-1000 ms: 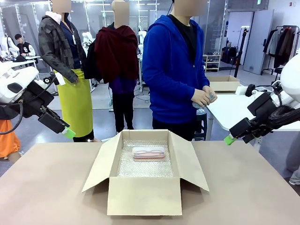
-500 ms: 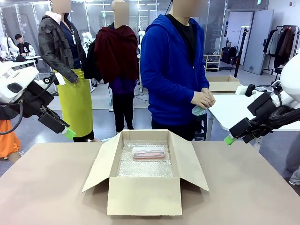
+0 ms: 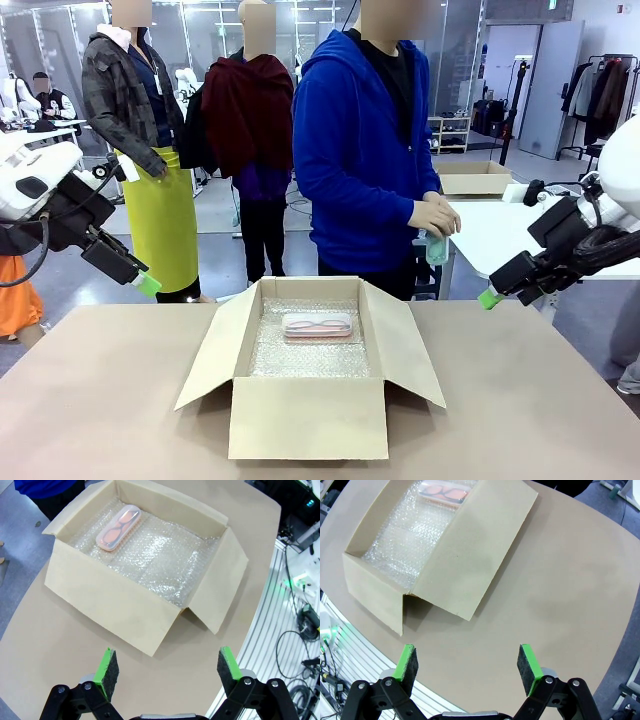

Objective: Pack the glasses set securely to prepare it for shipping.
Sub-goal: Put the Glasses case from the right side of the table into the Package Box.

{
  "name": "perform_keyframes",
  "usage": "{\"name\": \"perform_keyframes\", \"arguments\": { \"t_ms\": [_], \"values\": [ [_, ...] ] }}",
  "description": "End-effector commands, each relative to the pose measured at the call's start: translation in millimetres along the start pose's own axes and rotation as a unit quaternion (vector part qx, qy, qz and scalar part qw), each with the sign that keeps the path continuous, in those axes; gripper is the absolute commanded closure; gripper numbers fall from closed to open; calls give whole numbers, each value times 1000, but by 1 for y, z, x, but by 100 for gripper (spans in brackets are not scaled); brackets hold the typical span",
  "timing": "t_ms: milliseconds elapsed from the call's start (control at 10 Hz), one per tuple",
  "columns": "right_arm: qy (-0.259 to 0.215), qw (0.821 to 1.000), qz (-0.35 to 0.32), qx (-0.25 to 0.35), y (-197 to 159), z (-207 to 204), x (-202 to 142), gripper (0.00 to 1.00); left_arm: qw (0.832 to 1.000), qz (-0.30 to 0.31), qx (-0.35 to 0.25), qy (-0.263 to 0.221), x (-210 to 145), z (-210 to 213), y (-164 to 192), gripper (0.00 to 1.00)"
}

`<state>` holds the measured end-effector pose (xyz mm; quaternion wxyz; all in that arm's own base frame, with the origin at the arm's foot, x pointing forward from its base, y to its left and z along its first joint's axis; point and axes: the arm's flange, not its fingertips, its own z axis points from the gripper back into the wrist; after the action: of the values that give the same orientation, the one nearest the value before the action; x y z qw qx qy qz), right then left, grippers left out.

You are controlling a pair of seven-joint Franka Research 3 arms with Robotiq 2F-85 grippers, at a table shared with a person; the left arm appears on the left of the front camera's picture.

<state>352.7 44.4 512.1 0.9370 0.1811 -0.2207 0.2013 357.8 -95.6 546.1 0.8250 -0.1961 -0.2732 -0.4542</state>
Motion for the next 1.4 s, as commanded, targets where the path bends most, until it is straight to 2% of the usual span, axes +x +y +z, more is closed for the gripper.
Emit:
{"name": "perform_keyframes", "arguments": {
  "t_ms": [0, 1300],
  "values": [
    [-4, 1000, 11, -3, -2, -2, 0, 0, 1000, -9, -8, -8, -1, 2, 2, 0],
    [-4, 1000, 11, -3, -2, -2, 0, 0, 1000, -9, -8, -8, -1, 2, 2, 0]
  ]
}}
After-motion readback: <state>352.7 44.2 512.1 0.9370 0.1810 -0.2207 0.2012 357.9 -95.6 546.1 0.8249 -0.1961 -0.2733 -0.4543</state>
